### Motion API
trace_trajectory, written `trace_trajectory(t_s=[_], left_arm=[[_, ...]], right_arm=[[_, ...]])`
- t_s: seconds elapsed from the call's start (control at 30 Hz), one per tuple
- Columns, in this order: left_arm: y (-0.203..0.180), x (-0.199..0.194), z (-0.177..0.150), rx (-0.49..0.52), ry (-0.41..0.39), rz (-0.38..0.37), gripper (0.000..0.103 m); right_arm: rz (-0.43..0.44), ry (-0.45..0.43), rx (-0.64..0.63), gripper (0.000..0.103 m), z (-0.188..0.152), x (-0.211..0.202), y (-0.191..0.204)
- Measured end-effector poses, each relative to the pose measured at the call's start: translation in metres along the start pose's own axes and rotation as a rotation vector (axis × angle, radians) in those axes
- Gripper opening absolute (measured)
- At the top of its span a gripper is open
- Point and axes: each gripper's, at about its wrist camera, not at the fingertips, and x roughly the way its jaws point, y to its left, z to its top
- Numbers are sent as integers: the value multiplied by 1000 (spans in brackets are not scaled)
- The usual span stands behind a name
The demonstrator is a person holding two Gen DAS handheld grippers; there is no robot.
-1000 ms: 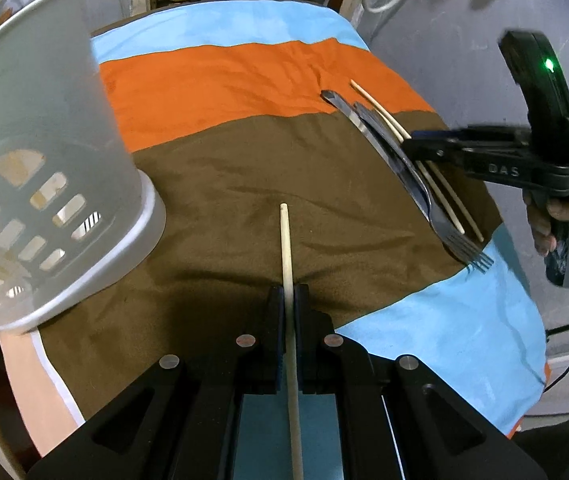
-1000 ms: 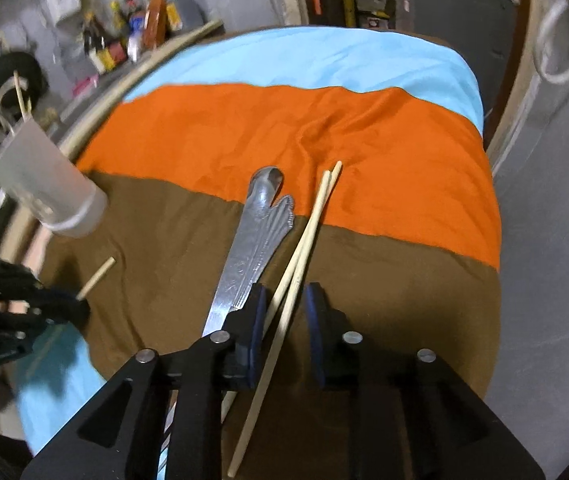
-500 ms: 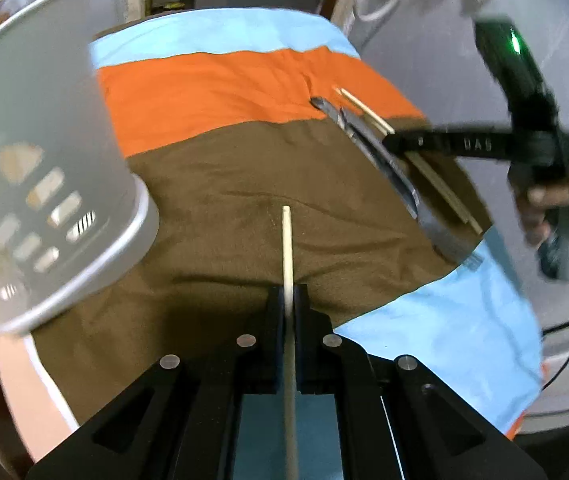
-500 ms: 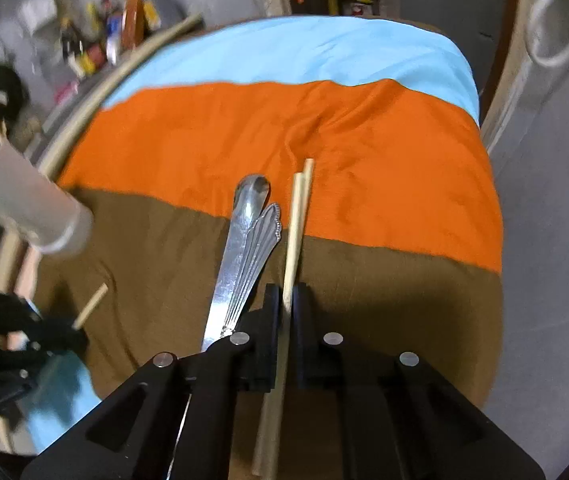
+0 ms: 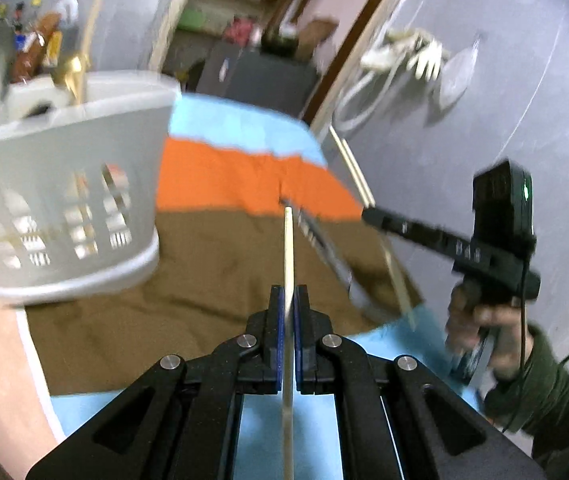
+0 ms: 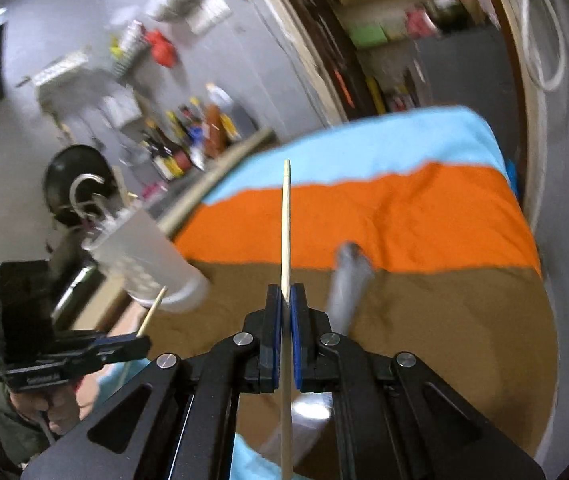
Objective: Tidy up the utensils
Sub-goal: 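Lift both held utensils up over the white caddy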
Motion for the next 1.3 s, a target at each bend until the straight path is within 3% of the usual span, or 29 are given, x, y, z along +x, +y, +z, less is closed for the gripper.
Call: trace_trajectory(t_s=[0.27,0.47,0.63,0.73,1.0,1.3], left_arm=[[-3,-32,26,9,-251,59,2],[-5,-64,59,39,-400,106,2],[11,-93,87,53,-519,160,2],[38,-114,99,6,-584,176,2],[102,-132,107,-31,-789,252,2],[133,-137,87,-12,-973,351,2]], right_arm=[[72,-182,-145,2,19,-6,63],[165,-289,-181,2,45,7,100],[254,-373,-184,3,72,29,130],[286,-393,-172,2,86,48,144],[267,-562,-187,3,89,84,154],[235,-617,-242,3,70,109,152]])
